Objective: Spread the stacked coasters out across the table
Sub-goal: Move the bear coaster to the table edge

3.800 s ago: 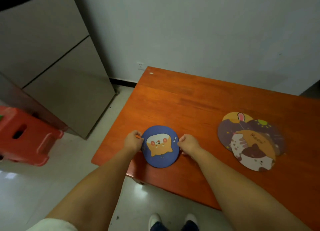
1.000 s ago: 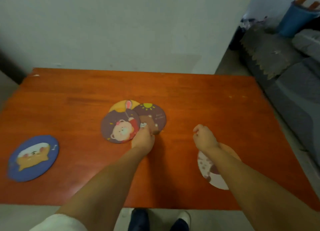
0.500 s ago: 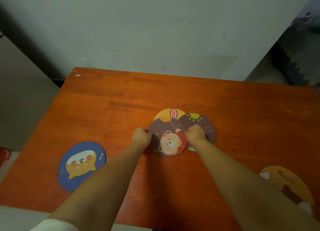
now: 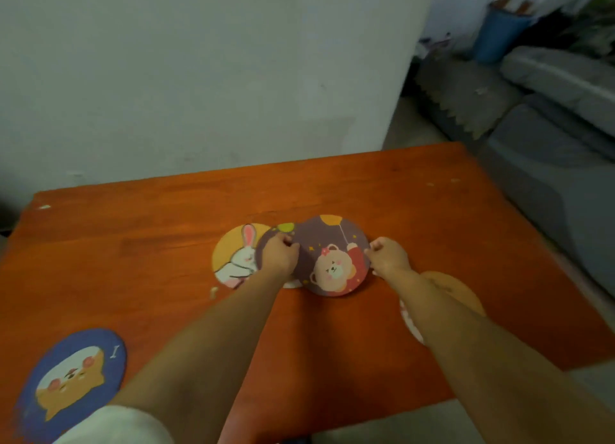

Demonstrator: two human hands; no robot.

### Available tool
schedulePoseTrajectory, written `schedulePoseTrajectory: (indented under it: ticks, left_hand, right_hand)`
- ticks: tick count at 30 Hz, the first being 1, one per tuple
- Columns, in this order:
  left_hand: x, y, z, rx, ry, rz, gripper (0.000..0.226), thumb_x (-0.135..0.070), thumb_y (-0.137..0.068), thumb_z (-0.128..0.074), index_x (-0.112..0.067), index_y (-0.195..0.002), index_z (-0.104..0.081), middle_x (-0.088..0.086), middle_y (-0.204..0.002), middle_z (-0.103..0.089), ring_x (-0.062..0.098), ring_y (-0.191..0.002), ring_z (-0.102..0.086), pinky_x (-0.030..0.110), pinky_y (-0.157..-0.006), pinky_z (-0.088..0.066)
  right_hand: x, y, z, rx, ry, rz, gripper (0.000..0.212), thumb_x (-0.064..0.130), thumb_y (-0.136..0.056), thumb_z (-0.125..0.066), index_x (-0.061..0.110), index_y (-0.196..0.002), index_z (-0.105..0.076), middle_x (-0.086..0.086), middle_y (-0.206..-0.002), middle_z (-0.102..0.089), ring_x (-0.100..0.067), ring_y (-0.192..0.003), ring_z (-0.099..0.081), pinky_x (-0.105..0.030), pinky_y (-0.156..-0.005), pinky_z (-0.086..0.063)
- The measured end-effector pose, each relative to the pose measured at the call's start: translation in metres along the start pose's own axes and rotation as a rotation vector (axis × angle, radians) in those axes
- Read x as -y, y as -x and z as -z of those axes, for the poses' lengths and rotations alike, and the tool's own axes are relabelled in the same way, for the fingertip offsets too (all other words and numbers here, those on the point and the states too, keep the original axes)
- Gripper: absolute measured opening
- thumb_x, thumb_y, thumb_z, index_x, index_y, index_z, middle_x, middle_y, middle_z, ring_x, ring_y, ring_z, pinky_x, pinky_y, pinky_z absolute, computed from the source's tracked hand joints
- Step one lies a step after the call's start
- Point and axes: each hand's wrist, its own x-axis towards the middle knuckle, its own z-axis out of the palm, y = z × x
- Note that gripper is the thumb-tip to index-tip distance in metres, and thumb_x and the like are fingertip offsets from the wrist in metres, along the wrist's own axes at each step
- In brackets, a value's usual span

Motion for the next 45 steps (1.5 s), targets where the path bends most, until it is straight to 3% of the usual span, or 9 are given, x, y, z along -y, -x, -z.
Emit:
schedulePoseTrajectory:
  ticks: [5,10,14,18,27,31,35,39,45]
  left_hand:
    - [-0.079,0.054,-0.112,0.161,0.047,-0.085,0.016,-0.019,-0.098,-0.051,-0.010,-0.085,-0.046,0.007,-0.071,-0.042,0.030,-0.076,-0.043,0.044,-0.074,-0.041]
    - [-0.150,0.113,-0.218,0.153,0.069,-0.120,0.027,-0.016,-0.097,-0.051,-0.009,-0.072,-0.044,0.006,-0.066,-0.042,0.028,-0.075,-0.043,0.043,-0.071,-0.039]
    - [-0.191,0.146,-0.289,0.186,0.048,-0.110,0.019,-0.019,-0.098,-0.050,-0.008,-0.083,-0.046,0.004,-0.066,-0.041,0.027,-0.074,-0.044,0.044,-0.073,-0.042]
    - [-0.225,0.147,-0.329,0.156,0.039,-0.145,0.014,-0.020,-0.097,-0.051,-0.009,-0.089,-0.049,0.008,-0.083,-0.051,0.028,-0.084,-0.049,0.042,-0.080,-0.046]
    - [-0.285,0.064,-0.370,0.071,0.101,-0.016,0.022,-0.018,-0.095,-0.054,-0.009,-0.075,-0.049,0.001,-0.065,-0.044,0.029,-0.081,-0.049,0.037,-0.072,-0.040]
    - [-0.335,0.033,-0.393,0.050,0.119,0.003,0.029,-0.016,-0.094,-0.055,-0.014,-0.066,-0.047,0.013,-0.084,-0.056,0.031,-0.089,-0.057,0.040,-0.078,-0.048]
    - [-0.372,0.007,-0.411,0.009,0.208,0.036,0.014,-0.015,-0.093,-0.056,-0.007,-0.081,-0.053,0.014,-0.087,-0.058,0.025,-0.083,-0.054,0.033,-0.072,-0.042]
    - [-0.386,-0.020,-0.412,-0.111,0.276,0.125,0.016,-0.015,-0.093,-0.056,-0.008,-0.079,-0.053,0.013,-0.086,-0.058,0.025,-0.083,-0.055,0.036,-0.075,-0.047]
    - [-0.368,-0.012,-0.405,-0.373,0.407,0.396,0.037,-0.014,-0.094,-0.055,-0.018,-0.061,-0.040,0.005,-0.065,-0.045,0.029,-0.077,-0.047,0.039,-0.071,-0.041]
  right_hand:
    - [-0.103,0.001,0.115,-0.146,-0.064,-0.068,0.022,0.017,-0.092,-0.056,0.017,-0.071,-0.051,-0.008,-0.085,-0.060,-0.028,-0.085,-0.058,-0.046,-0.087,-0.055]
    - [-0.197,0.000,0.223,-0.175,-0.096,-0.075,0.010,0.018,-0.091,-0.058,0.013,-0.083,-0.056,-0.016,-0.105,-0.067,-0.033,-0.102,-0.064,-0.049,-0.094,-0.054]
    - [-0.248,-0.008,0.295,-0.199,-0.067,-0.071,0.032,0.014,-0.089,-0.060,0.019,-0.060,-0.048,-0.012,-0.088,-0.061,-0.025,-0.085,-0.057,-0.046,-0.094,-0.053]
    - [-0.271,-0.036,0.339,-0.184,-0.026,-0.041,0.029,0.014,-0.090,-0.059,0.015,-0.063,-0.049,-0.012,-0.086,-0.059,-0.023,-0.082,-0.056,-0.045,-0.093,-0.053]
    - [-0.245,-0.149,0.386,-0.078,0.073,0.086,0.014,0.017,-0.089,-0.060,0.010,-0.078,-0.056,-0.022,-0.105,-0.070,-0.037,-0.098,-0.067,-0.040,-0.089,-0.052]
    - [-0.235,-0.208,0.425,-0.062,0.111,0.115,0.010,0.016,-0.089,-0.060,0.007,-0.085,-0.062,-0.023,-0.104,-0.070,-0.035,-0.091,-0.066,-0.040,-0.087,-0.052]
    - [-0.224,-0.270,0.451,-0.005,0.087,0.117,0.014,0.015,-0.087,-0.062,0.002,-0.092,-0.066,-0.023,-0.107,-0.070,-0.038,-0.100,-0.066,-0.051,-0.092,-0.053]
    - [-0.189,-0.330,0.449,0.123,0.183,0.250,0.008,0.016,-0.088,-0.061,0.009,-0.087,-0.063,-0.022,-0.108,-0.070,-0.038,-0.100,-0.067,-0.044,-0.092,-0.053]
    - [-0.128,-0.369,0.413,0.396,0.342,0.526,0.010,0.017,-0.088,-0.061,0.011,-0.081,-0.057,-0.019,-0.103,-0.071,-0.035,-0.097,-0.067,-0.043,-0.088,-0.053]
